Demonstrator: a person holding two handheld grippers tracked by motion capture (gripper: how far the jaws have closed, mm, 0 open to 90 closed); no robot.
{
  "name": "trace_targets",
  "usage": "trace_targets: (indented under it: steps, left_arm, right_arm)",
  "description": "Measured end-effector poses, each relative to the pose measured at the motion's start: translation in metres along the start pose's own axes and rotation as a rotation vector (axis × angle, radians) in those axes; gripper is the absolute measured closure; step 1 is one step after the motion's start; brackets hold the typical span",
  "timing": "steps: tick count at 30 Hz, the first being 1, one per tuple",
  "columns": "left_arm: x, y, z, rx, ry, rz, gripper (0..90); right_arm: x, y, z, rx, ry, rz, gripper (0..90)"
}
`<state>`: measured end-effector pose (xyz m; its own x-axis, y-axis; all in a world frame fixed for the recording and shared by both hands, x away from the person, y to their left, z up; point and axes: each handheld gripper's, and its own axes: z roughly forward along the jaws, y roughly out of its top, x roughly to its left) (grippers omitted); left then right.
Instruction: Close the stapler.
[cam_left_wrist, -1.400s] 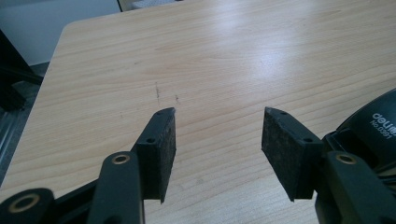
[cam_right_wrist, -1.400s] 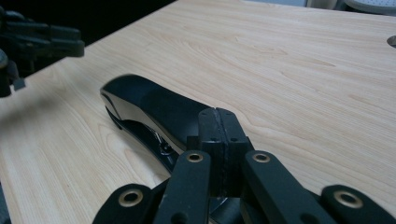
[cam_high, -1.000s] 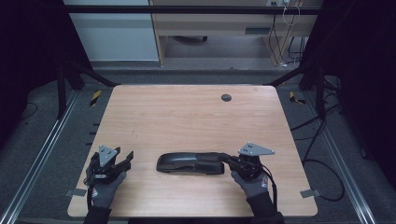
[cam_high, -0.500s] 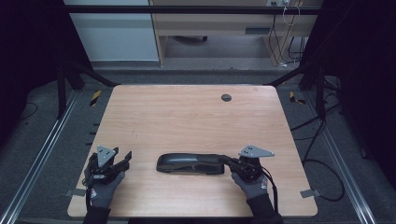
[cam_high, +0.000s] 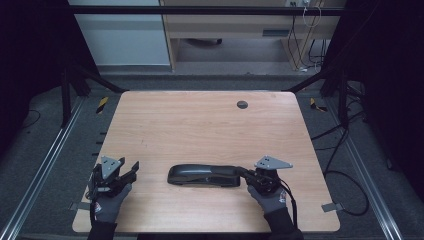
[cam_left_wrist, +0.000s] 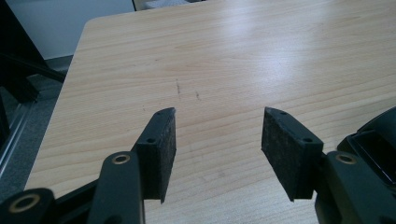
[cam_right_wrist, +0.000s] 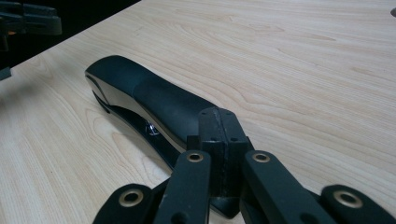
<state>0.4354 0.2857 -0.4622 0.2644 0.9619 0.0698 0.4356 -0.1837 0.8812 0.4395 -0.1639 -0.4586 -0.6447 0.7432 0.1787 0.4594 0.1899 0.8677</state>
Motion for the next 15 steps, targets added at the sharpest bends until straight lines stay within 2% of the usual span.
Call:
trace_targets:
  steps: [15]
  left_arm:
    - [-0.0006, -0.0028, 0.0033, 0.018, 0.001, -0.002, 44.4]
  right_arm:
    - [0.0007, -0.0017, -0.0002, -0.005, -0.007, -0.028, 90.0]
